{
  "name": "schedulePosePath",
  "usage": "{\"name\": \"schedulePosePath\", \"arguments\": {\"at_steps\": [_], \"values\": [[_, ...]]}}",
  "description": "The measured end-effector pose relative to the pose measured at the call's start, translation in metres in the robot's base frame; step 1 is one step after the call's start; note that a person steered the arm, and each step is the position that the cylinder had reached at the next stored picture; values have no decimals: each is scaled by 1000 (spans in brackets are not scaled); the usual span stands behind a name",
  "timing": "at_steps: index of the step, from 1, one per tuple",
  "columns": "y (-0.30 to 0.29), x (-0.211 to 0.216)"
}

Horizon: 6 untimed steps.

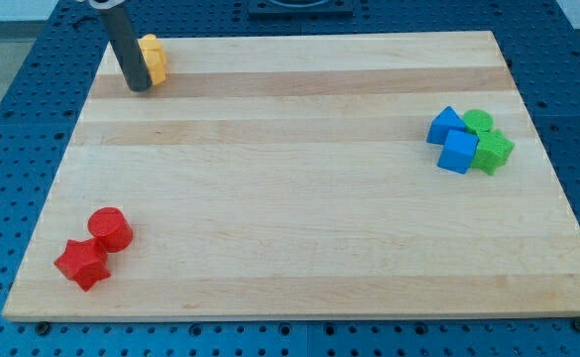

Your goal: Move your arm towards the red circle

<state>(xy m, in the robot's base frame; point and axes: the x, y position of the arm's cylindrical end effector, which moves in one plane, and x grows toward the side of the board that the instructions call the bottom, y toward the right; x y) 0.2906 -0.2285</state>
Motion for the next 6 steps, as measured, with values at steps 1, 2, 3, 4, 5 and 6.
{"name": "schedulePosePath", "arguments": {"at_steps": [1, 2, 3, 4, 5, 6], "values": [[0, -1], [11, 28], [62, 73], [116, 125], [141, 178], [143, 224]]}}
